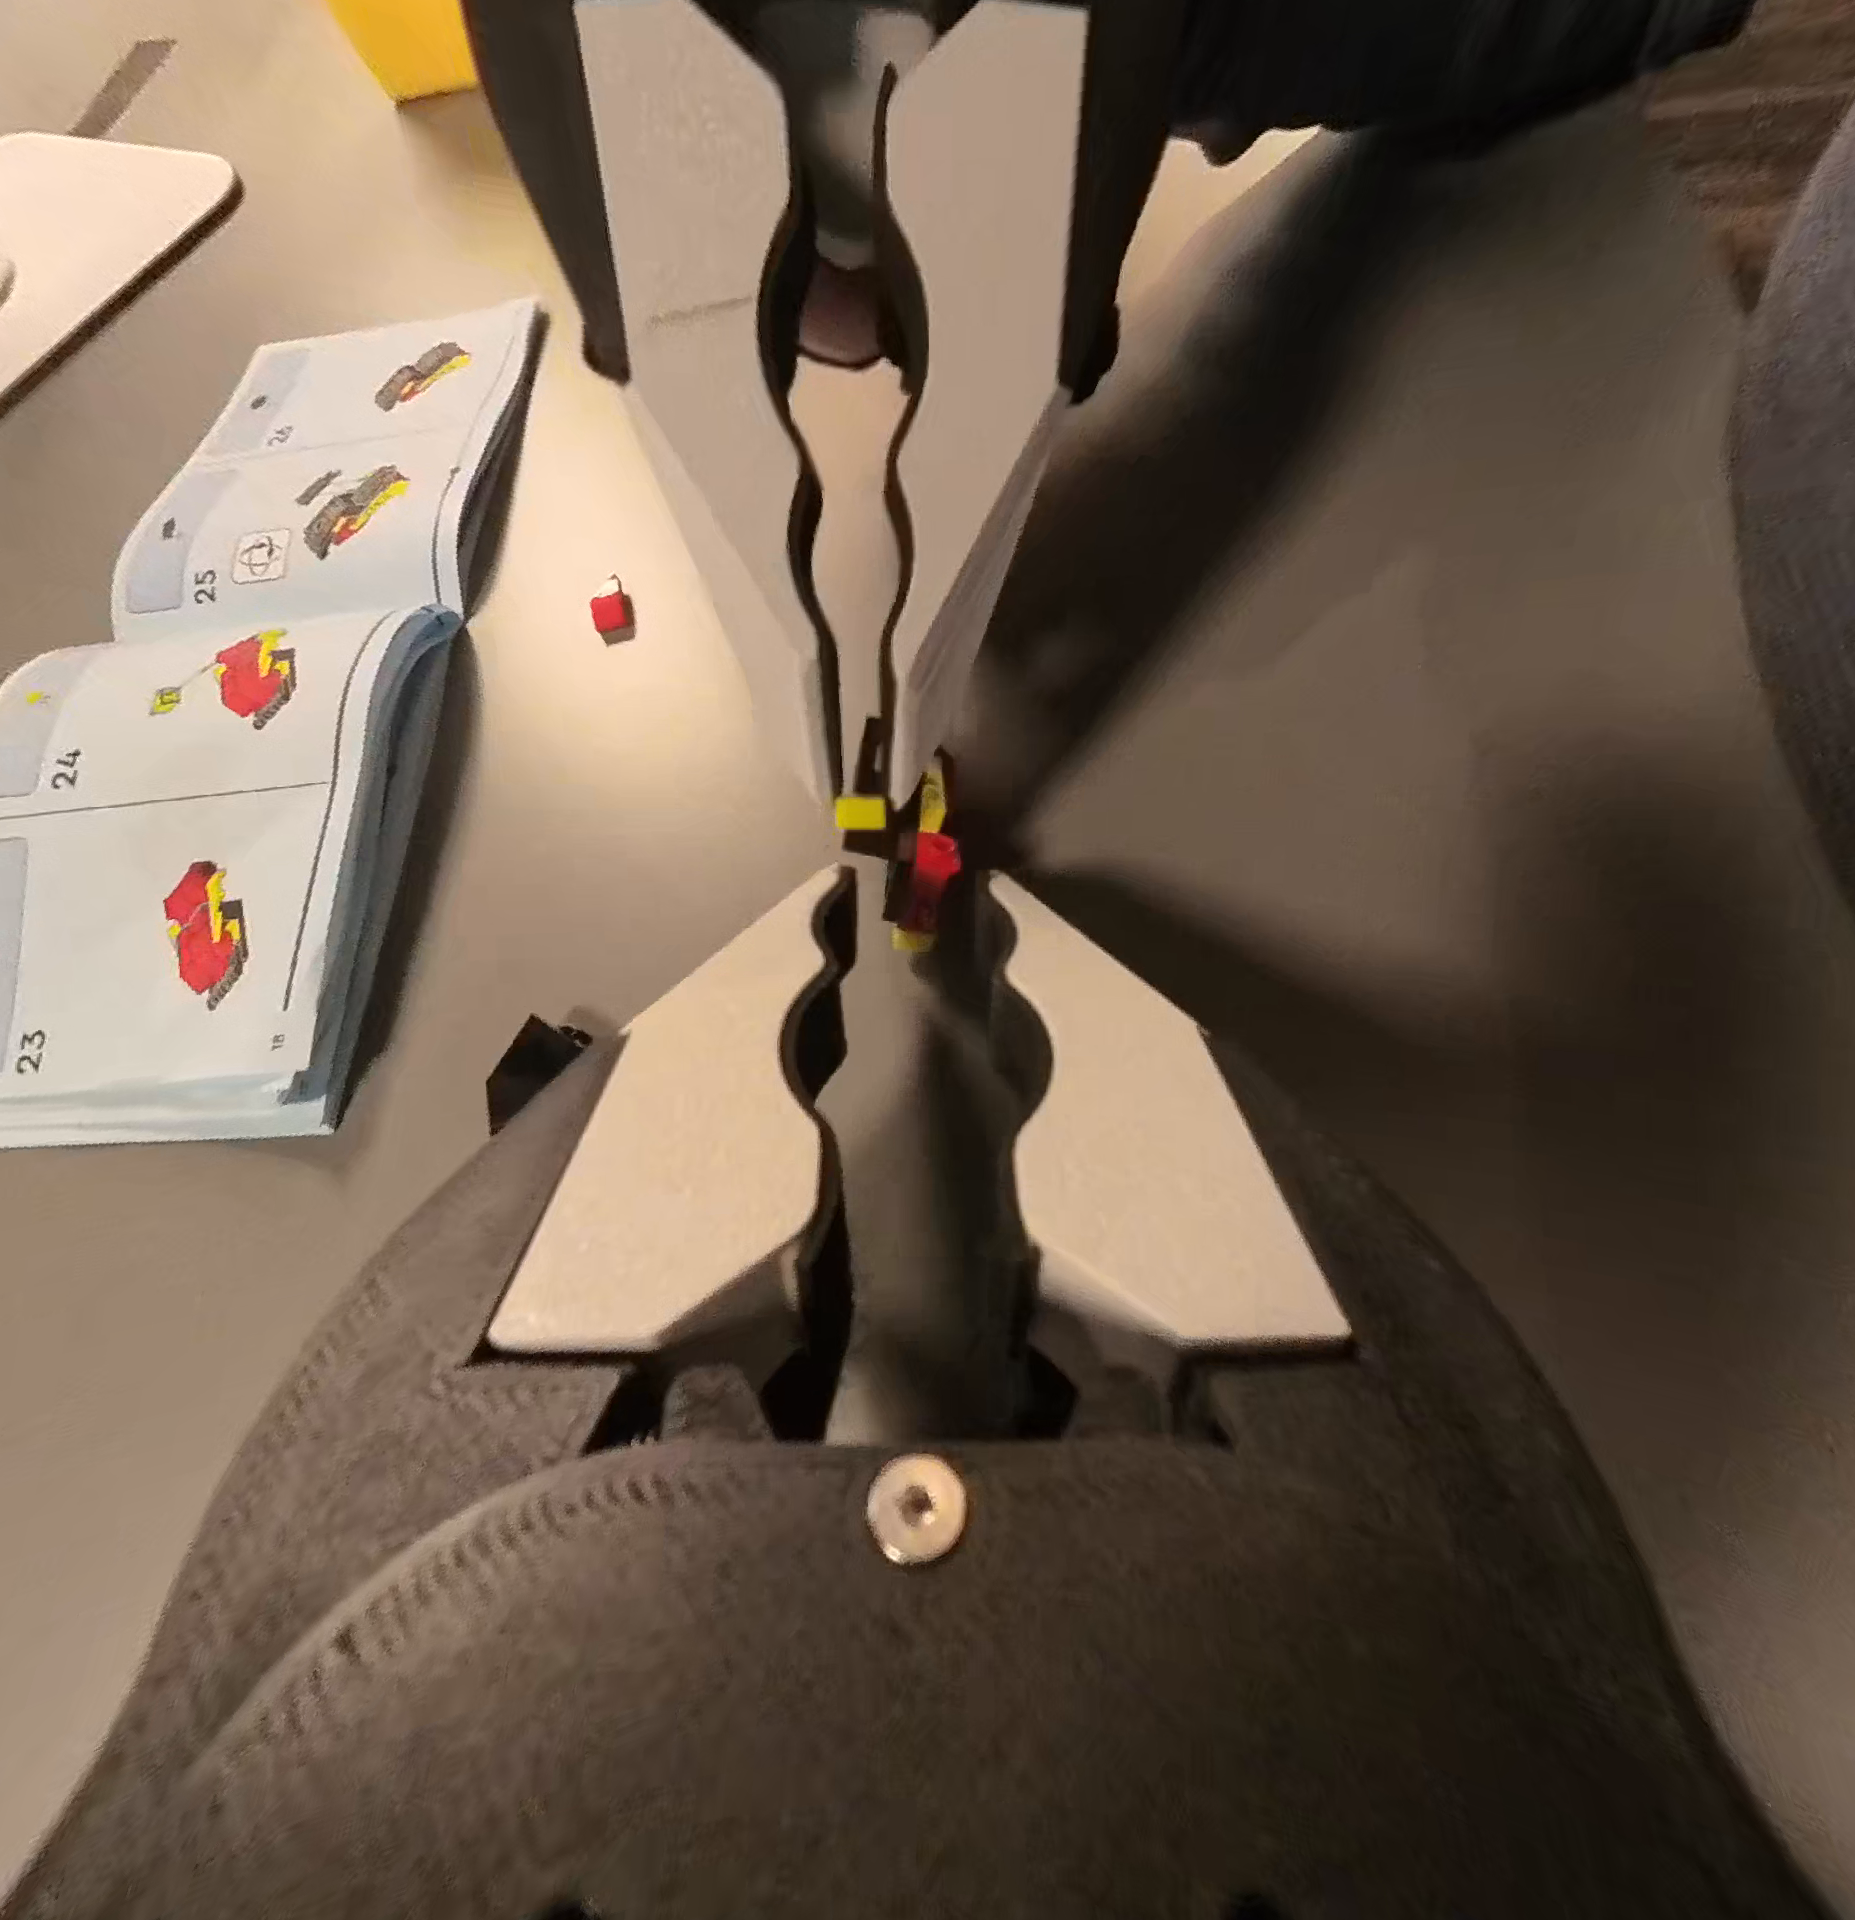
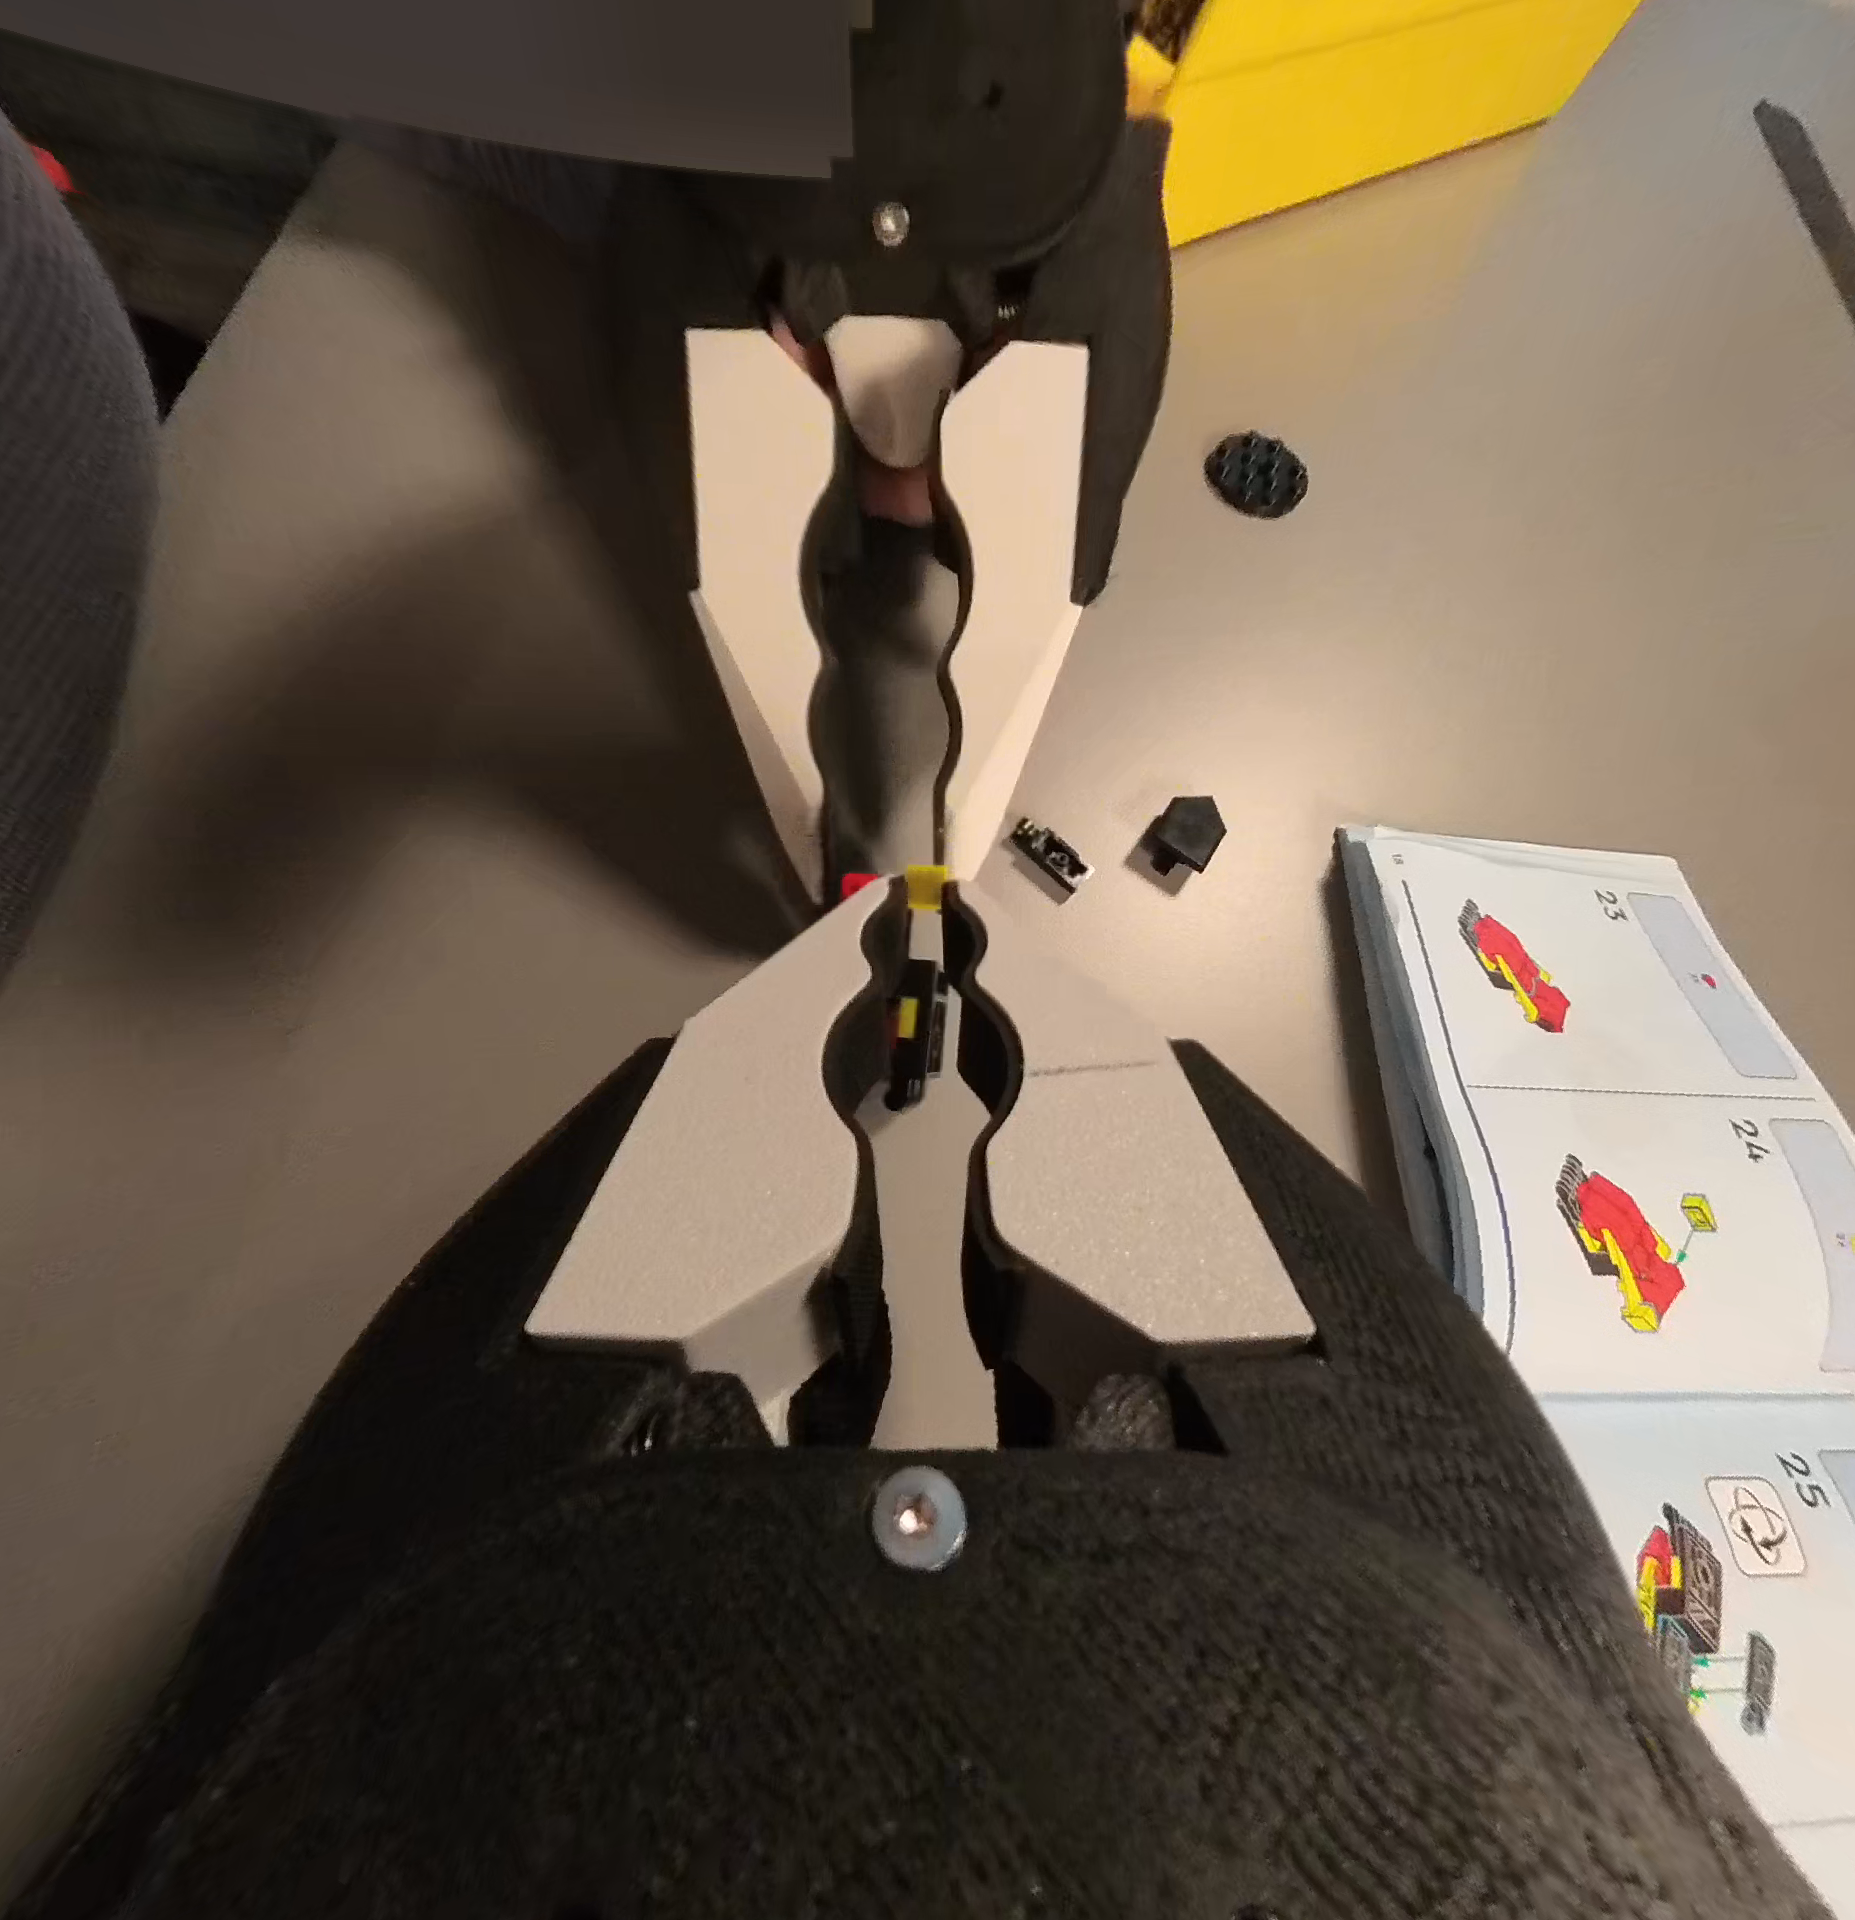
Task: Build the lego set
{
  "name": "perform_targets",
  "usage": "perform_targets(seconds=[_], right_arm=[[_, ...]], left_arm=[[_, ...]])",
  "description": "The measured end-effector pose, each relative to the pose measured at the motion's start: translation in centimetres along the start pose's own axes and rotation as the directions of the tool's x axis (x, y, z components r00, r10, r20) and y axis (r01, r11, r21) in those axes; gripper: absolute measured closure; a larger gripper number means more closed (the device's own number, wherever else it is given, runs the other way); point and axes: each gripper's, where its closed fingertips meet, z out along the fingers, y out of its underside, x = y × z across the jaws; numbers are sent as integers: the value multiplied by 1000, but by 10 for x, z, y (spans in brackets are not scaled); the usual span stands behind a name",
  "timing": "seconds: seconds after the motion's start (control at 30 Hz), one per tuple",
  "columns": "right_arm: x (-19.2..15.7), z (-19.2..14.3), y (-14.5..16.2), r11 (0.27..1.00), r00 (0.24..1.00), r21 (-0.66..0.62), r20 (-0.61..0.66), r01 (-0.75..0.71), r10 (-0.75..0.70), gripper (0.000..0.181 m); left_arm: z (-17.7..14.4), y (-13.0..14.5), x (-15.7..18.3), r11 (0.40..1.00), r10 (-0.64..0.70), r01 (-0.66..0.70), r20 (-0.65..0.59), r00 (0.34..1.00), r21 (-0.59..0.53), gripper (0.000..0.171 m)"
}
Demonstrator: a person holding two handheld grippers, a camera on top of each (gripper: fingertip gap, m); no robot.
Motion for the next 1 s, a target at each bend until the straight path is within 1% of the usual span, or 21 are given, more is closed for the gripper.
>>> perform_targets(seconds=[0.23, 0.3, 0.4, 0.67, 0.8, 1.0], right_arm=[[-9, -3, 0, 999, 997, -3, -60, 39, -39, 177], [-12, -3, 0, 999, 997, -12, -66, 50, -51, 178], [-14, -2, 2, 997, 995, -32, -77, 63, -66, 178], [-14, -4, 6, 989, 985, -98, -125, 107, -119, 177], [-15, -2, 5, 985, 982, -120, -128, 126, -141, 177], [-17, -1, 9, 982, 981, -133, -122, 133, -150, 177]], left_arm=[[5, 9, -2, 995, 77, -75, 30, 997, -63, 158], [6, 8, -2, 993, 103, -101, 35, 994, -58, 161], [7, 6, -2, 991, 128, -125, 42, 991, -54, 161], [8, 6, -3, 991, 126, -122, 70, 990, -63, 161], [9, 5, -1, 992, 114, -109, 69, 991, -67, 161], [9, 4, 3, 989, 140, -137, 56, 989, -57, 161]])
